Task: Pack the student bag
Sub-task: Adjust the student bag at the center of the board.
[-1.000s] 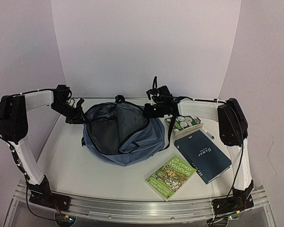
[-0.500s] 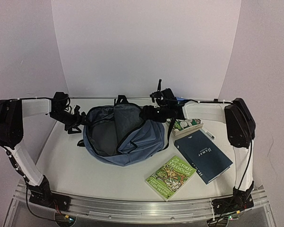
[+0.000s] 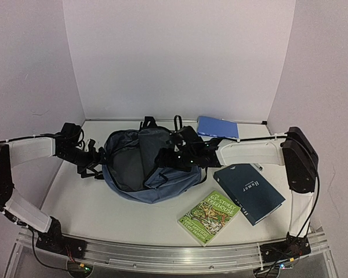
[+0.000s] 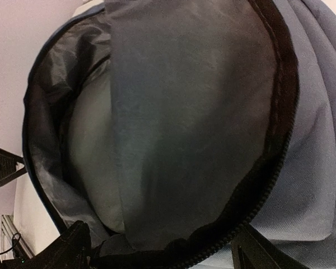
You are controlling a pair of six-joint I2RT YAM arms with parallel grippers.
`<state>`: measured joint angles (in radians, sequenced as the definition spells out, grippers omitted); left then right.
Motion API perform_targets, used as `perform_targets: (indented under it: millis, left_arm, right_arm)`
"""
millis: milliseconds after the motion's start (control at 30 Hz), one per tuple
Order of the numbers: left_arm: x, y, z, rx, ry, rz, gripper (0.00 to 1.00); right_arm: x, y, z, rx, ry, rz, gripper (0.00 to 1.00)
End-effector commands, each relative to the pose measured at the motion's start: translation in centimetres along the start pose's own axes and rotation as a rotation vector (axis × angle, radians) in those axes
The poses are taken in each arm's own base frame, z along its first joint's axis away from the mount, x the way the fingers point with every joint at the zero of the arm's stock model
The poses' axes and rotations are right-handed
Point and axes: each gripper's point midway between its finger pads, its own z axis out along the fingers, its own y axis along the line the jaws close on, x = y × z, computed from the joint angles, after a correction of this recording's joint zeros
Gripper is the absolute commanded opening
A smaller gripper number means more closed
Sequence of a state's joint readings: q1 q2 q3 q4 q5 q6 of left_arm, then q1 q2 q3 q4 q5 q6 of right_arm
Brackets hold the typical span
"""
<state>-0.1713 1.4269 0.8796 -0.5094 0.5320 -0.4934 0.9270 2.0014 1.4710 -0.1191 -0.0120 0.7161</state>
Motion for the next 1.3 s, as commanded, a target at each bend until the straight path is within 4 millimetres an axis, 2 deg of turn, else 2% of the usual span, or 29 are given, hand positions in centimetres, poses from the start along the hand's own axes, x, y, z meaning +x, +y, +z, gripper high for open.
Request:
perform_targets:
  millis: [0,67,167,300,433,500,633,733,833,933,1100,1167,1267]
  left_arm:
    - [0.5,0.0,0.2,0.017,-0.04,-0.036,0.91]
    - [0.9,-0.1,0.6,0.036,-0.036,-0.044,0.86]
    - [0.9,-1.2,1.1,0.101,-0.04,-0.054,0.66]
    - [0.8,-2.1,1.6,0.147,-0.048,-0.061,0.46]
    - [0.7,-1.4,1.7,0.104,-0.057,-0.054,0.13]
    - [0.5,-1.1,1.4,0.079,-0.076,-0.05,0.01]
    - [-0.2,-1.0,-0.1,0.076,-0.114,-0.059,0.0]
    - [-1.2,-0.8,-1.6,0.076,-0.154,-0.062,0.0]
    - [-1.9,0.2,-2.5,0.065,-0.172,-0.072,0.0]
    - [-2.2,1.4,-2.6,0.053,-0.167,-0.083,0.0]
    - [-2.6,3.9,-2.5,0.01,-0.168,-0.116,0.0]
    - [-2.5,4.2,-2.2,0.011,-0.162,-0.116,0.0]
    - [-2.3,3.3,-1.5,0.081,-0.136,-0.095,0.0]
  right_arm:
    - [-1.0,-0.9,-1.4,0.062,-0.067,0.095,0.82]
    - [-0.6,-0.5,-1.5,0.06,-0.068,0.098,0.79]
    - [-0.6,0.0,-1.8,0.052,-0.073,0.104,0.68]
    - [-0.5,0.4,-1.8,0.046,-0.072,0.103,0.41]
    - [-0.8,0.6,-2.5,0.04,-0.083,0.107,0.09]
    - [-1.7,0.8,-3.3,0.035,-0.105,0.098,0.0]
    - [-3.8,1.1,-5.0,0.002,-0.121,0.068,0.0]
    - [-5.8,-0.1,-5.9,-0.019,-0.12,0.073,0.0]
    - [-6.8,-1.8,-5.9,-0.024,-0.105,0.062,0.0]
    - [-7.2,-4.5,-4.5,0.005,-0.077,0.044,0.0]
    - [-5.9,-9.3,-1.0,0.083,-0.01,0.036,0.0]
    - [-5.3,-10.4,0.0,0.099,0.008,0.032,0.0]
    - [-4.0,-11.0,1.6,0.084,0.039,0.025,0.0]
